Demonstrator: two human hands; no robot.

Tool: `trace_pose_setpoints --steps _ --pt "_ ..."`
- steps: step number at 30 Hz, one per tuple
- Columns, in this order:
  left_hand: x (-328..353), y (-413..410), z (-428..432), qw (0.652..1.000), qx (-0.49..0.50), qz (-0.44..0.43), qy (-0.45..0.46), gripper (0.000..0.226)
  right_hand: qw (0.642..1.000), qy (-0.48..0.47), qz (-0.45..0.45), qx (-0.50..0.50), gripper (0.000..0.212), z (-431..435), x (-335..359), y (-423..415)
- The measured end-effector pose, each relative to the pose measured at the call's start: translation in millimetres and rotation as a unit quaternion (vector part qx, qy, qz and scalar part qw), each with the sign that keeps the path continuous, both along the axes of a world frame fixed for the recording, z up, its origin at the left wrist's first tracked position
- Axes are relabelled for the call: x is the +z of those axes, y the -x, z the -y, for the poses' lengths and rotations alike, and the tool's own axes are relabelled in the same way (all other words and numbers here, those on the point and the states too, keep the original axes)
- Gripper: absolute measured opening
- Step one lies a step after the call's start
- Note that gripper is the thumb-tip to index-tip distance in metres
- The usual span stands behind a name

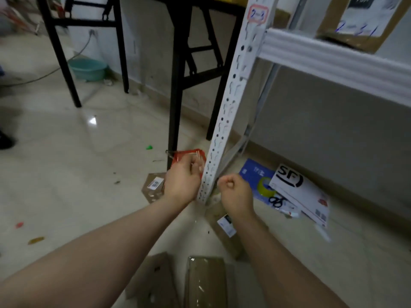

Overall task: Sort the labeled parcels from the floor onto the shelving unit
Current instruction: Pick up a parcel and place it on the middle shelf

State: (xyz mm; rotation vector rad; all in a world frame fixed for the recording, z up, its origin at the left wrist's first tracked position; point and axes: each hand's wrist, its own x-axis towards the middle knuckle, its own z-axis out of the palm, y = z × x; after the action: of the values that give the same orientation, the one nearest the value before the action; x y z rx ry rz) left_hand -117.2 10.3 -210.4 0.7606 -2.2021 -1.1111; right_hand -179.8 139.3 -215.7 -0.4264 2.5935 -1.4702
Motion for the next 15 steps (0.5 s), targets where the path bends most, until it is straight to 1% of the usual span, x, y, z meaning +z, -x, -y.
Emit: trace_pose_setpoints --steps 2,3,5,6,8,10,12,13,14,15 --pt "-37.2 -14.5 10.5 0.991 0.007 0.128 -0.035 0.017 0.997 -0.043 0.055 0.015 0.017 4.5 -40.3 -17.9" --pt "-52.3 -21.1 17.4 0.979 0.014 0.195 -0.058 0.023 0.994 -0.062 0.088 0.028 0.015 7.8 -56.7 -25.9" --pt "-75.7 -29.9 36.9 0.95 0.062 0.287 -0.102 0.046 0.984 -0.066 0.155 0.061 0.014 17.2 -81.6 -34.4" --pt "-85.8 -32.3 47.0 0.941 0.091 0.305 -0.116 0.055 0.979 -0.074 0.175 0.074 0.014 23.1 -89.1 -36.0" --pt "-104.2 -32.8 64.0 0.933 0.136 0.304 -0.139 0.066 0.972 -0.109 0.184 0.101 0.014 36.3 -97.8 -35.5" --pt "-118.2 -28.9 75.8 0.929 0.163 0.293 -0.156 0.072 0.964 -0.132 0.194 0.123 0.022 51.5 -103.7 -30.2" --pt "-129.6 -21.7 85.4 0.929 0.176 0.283 -0.164 0.082 0.956 -0.165 0.191 0.147 0.031 66.8 -109.5 -21.1" --pt "-135.3 -16.5 89.7 0.93 0.177 0.279 -0.162 0.089 0.954 -0.176 0.188 0.155 0.032 73.9 -110.1 -16.9" --pt "-140.8 -11.3 93.5 0.931 0.177 0.274 -0.162 0.095 0.952 -0.183 0.185 0.162 0.029 80.2 -110.7 -14.2" --pt "-146.5 -5.9 96.9 0.933 0.178 0.268 -0.164 0.099 0.951 -0.188 0.178 0.168 0.02 86.6 -113.9 -11.2"
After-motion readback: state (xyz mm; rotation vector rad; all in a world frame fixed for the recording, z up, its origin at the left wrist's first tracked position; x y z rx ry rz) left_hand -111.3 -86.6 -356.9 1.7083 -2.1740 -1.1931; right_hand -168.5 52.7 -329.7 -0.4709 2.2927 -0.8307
